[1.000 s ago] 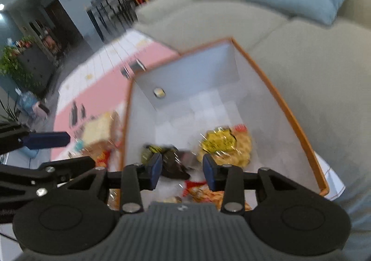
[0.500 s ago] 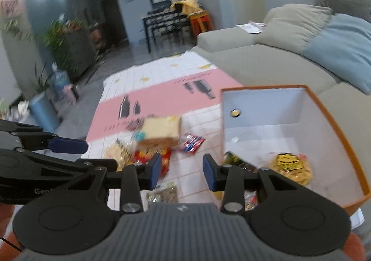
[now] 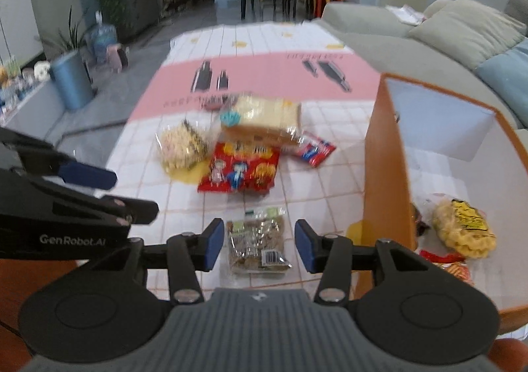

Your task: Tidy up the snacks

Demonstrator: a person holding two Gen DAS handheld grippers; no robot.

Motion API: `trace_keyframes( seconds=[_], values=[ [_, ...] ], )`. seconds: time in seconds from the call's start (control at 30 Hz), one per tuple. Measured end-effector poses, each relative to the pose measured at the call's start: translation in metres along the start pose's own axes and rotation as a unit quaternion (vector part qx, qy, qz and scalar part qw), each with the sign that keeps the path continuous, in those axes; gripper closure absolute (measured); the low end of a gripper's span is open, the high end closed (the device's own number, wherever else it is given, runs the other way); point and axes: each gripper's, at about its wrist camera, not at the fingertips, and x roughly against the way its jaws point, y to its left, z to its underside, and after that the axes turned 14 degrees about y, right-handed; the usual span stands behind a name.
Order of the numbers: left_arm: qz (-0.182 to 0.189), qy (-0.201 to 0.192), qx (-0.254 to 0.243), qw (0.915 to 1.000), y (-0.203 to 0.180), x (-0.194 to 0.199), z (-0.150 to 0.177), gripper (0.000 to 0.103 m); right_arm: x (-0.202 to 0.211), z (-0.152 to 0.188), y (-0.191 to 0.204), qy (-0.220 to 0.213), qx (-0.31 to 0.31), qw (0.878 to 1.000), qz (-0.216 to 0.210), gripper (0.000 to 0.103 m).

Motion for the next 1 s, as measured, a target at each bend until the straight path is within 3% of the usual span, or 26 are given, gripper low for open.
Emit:
trace_keyframes(
  seconds=[0.1, 0.23, 0.53, 0.7, 0.8, 1.0],
  values=[
    [0.004, 0.013, 0.012, 0.9998, 0.006, -0.011, -0.002, 0.041, -0.018, -0.004, 0.003, 0.018, 0.009, 1.0, -0.001, 0.054],
    [0.007, 0.028, 0.022, 0.9993, 0.013, -0.022, -0.007, 0.041, -0.037, -0.01, 0.006, 0.04, 0.026, 0.999, 0.011, 0.043],
    [0.027, 0.039, 0.026, 0.9986, 0.015, -0.039, -0.02, 0.038, -0.067, -0.015, 0.001, 0.082, 0.014, 0.997, -0.005, 0.043],
    [0.039, 0.034, 0.03, 0.9982, 0.014, -0.043, -0.026, 0.037, -0.075, -0.015, 0.001, 0.094, 0.018, 0.995, -0.008, 0.046],
    [0.045, 0.018, 0.035, 0.9982, 0.014, -0.042, -0.029, 0.036, -0.074, -0.017, 0.0, 0.094, 0.023, 0.995, -0.003, 0.054],
    [0.051, -0.004, 0.012, 0.9986, 0.009, -0.046, -0.039, 0.031, -0.063, -0.026, -0.005, 0.068, 0.031, 0.995, 0.067, 0.058]
  ],
)
